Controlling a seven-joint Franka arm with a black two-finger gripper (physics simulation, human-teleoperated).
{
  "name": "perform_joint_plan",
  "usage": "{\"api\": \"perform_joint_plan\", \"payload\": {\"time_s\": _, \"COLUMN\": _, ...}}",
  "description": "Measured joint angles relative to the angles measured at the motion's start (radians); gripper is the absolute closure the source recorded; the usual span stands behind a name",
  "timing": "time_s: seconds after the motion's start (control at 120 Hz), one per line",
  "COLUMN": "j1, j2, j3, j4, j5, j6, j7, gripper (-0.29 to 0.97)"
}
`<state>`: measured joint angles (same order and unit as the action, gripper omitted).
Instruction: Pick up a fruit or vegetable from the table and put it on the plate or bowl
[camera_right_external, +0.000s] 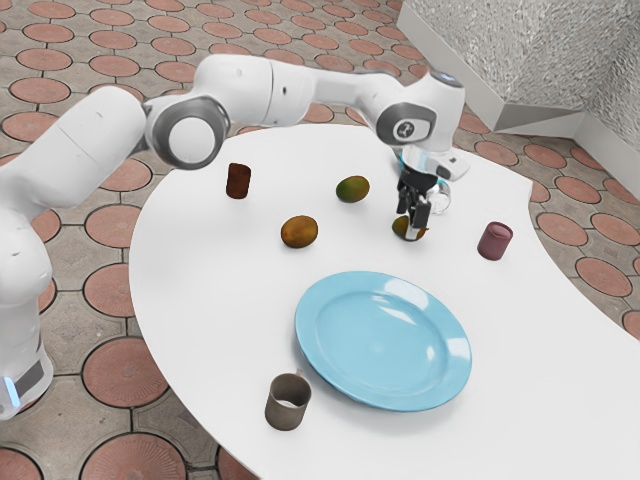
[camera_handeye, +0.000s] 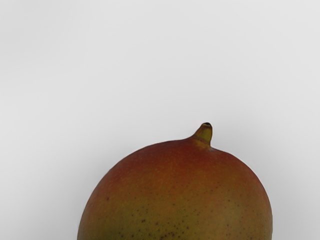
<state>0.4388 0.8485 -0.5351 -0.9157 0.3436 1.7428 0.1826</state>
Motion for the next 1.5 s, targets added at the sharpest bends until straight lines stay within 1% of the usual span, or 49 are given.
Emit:
{"api": "perform_joint_plan", "payload": {"time_s": 0.183, "j1": 0.000, "j2": 0.014, "j3": -0.001, "j4": 0.001, "j5": 0.000, "j6": 0.017, "j7": 0.007, "gripper": 0.01}}
{"api": "perform_joint_plan", "payload": {"time_s": 0.3, "j1": 0.000, "j2": 0.018, "j3": -0.002, "j4": 0.002, "j5": -0.001, "j6": 0.023, "j7": 0.010, "gripper": 0.24}}
{"api": "perform_joint_plan", "payload": {"time_s": 0.367, "j1": 0.001, "j2": 0.019, "j3": -0.001, "j4": 0.002, "j5": 0.001, "j6": 0.026, "j7": 0.011, "gripper": 0.35}}
{"api": "perform_joint_plan", "payload": {"time_s": 0.442, "j1": 0.005, "j2": 0.019, "j3": -0.002, "j4": 0.003, "j5": 0.004, "j6": 0.028, "j7": 0.012, "gripper": 0.39}}
{"api": "perform_joint_plan", "payload": {"time_s": 0.642, "j1": 0.001, "j2": 0.008, "j3": -0.006, "j4": 0.060, "j5": 0.018, "j6": 0.032, "j7": 0.015, "gripper": 0.40}}
{"api": "perform_joint_plan", "payload": {"time_s": 0.717, "j1": -0.019, "j2": -0.010, "j3": -0.030, "j4": 0.065, "j5": 0.033, "j6": 0.032, "j7": 0.016, "gripper": 0.40}}
{"api": "perform_joint_plan", "payload": {"time_s": 0.8, "j1": -0.071, "j2": -0.054, "j3": -0.047, "j4": 0.057, "j5": 0.048, "j6": 0.032, "j7": 0.017, "gripper": 0.41}}
{"api": "perform_joint_plan", "payload": {"time_s": 0.85, "j1": -0.101, "j2": -0.117, "j3": -0.047, "j4": 0.006, "j5": 0.050, "j6": 0.031, "j7": 0.018, "gripper": 0.41}}
{"api": "perform_joint_plan", "payload": {"time_s": 0.942, "j1": -0.138, "j2": -0.212, "j3": -0.049, "j4": -0.115, "j5": 0.030, "j6": 0.031, "j7": 0.019, "gripper": 0.41}}
{"api": "perform_joint_plan", "payload": {"time_s": 1.008, "j1": -0.168, "j2": -0.240, "j3": -0.050, "j4": -0.170, "j5": 0.009, "j6": 0.031, "j7": 0.019, "gripper": 0.41}}
{"api": "perform_joint_plan", "payload": {"time_s": 1.117, "j1": -0.195, "j2": -0.245, "j3": -0.049, "j4": -0.238, "j5": -0.034, "j6": 0.038, "j7": 0.016, "gripper": 0.42}}
{"api": "perform_joint_plan", "payload": {"time_s": 1.217, "j1": -0.199, "j2": -0.245, "j3": -0.050, "j4": -0.269, "j5": -0.057, "j6": 0.049, "j7": 0.013, "gripper": 0.42}}
{"api": "perform_joint_plan", "payload": {"time_s": 1.5, "j1": -0.182, "j2": -0.255, "j3": -0.131, "j4": -0.354, "j5": -0.092, "j6": 0.065, "j7": 0.004, "gripper": 0.43}}
